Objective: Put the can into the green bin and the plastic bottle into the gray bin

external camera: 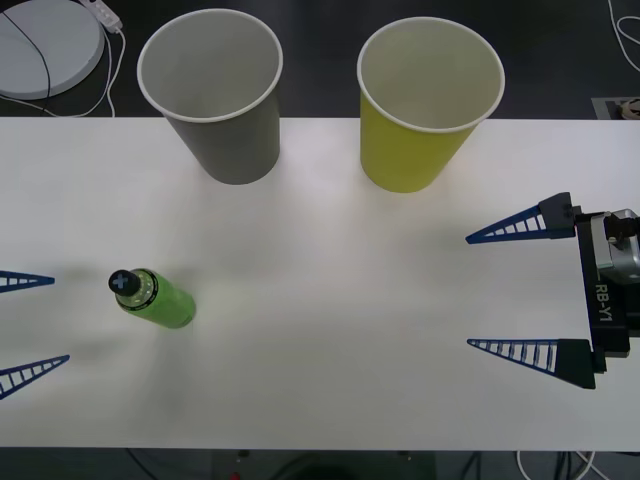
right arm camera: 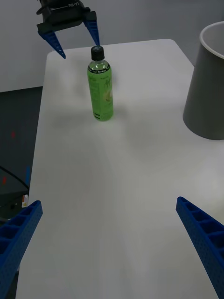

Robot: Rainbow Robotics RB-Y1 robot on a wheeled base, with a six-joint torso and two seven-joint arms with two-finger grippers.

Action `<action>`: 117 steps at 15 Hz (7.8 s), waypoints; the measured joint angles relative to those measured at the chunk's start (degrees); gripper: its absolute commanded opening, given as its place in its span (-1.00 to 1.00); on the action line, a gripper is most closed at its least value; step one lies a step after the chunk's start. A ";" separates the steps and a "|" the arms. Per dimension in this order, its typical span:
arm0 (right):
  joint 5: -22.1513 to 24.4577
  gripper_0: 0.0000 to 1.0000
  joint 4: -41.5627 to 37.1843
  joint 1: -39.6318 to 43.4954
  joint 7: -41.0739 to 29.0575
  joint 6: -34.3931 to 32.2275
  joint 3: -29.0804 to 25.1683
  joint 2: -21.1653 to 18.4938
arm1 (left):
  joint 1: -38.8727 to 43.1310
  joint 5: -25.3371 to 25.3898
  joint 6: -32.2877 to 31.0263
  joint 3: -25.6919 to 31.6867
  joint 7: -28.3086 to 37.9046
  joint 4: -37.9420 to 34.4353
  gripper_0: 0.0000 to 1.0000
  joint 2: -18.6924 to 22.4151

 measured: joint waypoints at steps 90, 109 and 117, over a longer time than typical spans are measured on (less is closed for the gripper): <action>0.00 1.00 -0.01 0.00 0.00 -0.01 0.00 -0.01 | -8.32 -18.94 21.53 -3.81 45.25 -25.53 -1.00 -3.89; 0.00 1.00 -0.01 0.00 0.00 -0.01 0.00 -0.01 | -18.26 -38.27 2.48 7.20 92.33 -37.21 -1.00 7.08; 0.00 1.00 -0.01 0.00 0.00 -0.01 0.00 -0.01 | -24.68 -43.09 -0.04 7.22 96.77 -35.72 -1.00 8.74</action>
